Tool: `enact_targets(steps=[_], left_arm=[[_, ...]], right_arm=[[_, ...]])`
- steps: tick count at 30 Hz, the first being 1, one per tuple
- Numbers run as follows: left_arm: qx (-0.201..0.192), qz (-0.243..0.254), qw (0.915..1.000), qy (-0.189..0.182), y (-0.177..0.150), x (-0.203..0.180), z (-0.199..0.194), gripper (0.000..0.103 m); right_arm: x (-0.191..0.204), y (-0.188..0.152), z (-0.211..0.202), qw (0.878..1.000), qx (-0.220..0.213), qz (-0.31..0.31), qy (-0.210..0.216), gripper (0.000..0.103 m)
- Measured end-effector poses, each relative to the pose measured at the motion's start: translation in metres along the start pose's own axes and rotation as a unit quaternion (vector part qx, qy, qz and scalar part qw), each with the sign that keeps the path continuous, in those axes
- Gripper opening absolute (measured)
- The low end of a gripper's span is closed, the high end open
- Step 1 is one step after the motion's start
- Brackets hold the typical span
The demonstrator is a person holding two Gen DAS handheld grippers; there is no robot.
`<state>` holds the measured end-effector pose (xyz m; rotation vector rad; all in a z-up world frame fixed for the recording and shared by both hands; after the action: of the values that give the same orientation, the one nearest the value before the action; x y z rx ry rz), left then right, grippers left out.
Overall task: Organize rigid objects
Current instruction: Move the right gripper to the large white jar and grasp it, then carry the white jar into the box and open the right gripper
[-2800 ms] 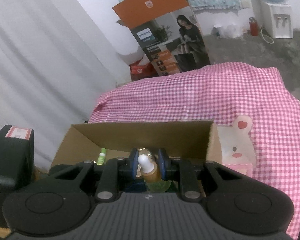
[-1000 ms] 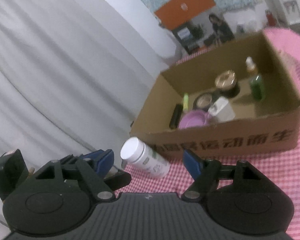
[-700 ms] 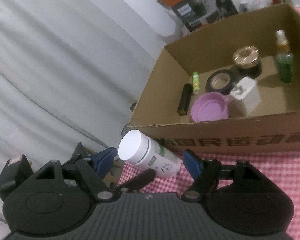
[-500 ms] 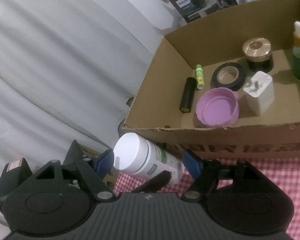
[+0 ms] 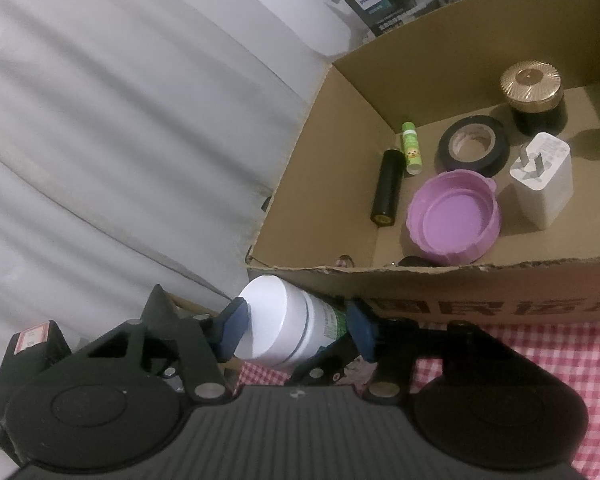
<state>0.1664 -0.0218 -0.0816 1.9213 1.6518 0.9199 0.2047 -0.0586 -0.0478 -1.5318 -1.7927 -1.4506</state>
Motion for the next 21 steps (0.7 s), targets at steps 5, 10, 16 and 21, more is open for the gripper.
enact_targets(steps=[5, 10, 16, 21], left_arm=[[0.003, 0.008, 0.9999, -0.013, -0.001, -0.012, -0.009, 0.053], [0.005, 0.016, 0.9996, -0.021, -0.002, -0.023, -0.015, 0.053], [0.005, 0.031, 0.9992, -0.026, -0.004, -0.036, -0.018, 0.053], [0.005, 0.040, 0.9988, -0.027, -0.005, -0.044, -0.023, 0.053]], right_arm=[[0.000, -0.003, -0.006, 1.000, -0.004, 0.004, 0.001, 0.054], [-0.001, -0.008, -0.017, 1.000, -0.008, 0.005, -0.003, 0.055], [-0.005, -0.013, -0.033, 1.000, -0.016, 0.009, -0.007, 0.055], [-0.009, -0.017, -0.043, 1.000, -0.022, 0.016, -0.008, 0.055]])
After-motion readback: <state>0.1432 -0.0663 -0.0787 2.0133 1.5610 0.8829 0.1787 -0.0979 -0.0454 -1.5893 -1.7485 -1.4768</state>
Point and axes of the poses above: each gripper's, at about its wrist camera, not at the fingertips, and z roughly the way its jaws point, x to its left, y to its top, the point moved 9 cm from there along z, roughly the way its jaws point, and after that the axes turned 11 degrees about y, right-handed, at the moved point
